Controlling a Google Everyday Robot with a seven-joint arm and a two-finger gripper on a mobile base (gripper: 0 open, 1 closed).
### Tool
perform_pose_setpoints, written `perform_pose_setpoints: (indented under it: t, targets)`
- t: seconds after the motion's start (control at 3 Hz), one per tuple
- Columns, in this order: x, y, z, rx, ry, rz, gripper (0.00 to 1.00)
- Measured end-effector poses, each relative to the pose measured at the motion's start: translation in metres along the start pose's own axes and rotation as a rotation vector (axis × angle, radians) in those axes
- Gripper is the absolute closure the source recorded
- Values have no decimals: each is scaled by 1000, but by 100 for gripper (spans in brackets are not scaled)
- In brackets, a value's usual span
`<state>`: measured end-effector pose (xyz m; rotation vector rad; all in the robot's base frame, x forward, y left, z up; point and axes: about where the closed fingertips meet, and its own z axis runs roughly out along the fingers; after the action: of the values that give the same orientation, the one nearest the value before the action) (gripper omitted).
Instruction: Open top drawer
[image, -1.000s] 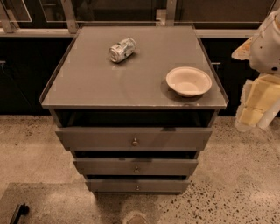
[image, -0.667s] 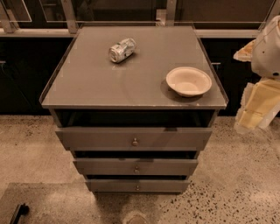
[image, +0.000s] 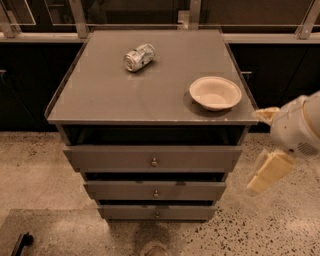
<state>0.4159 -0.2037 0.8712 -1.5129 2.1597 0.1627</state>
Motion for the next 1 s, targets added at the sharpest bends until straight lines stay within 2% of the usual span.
perform_pose_setpoints:
  t: [0.33,0.67,1.0]
  targets:
    - [3,9,48,-8,-141,70,0]
    - [-5,-8,50,62,-191,90,0]
    - [-7,-5,47,72,-184,83,0]
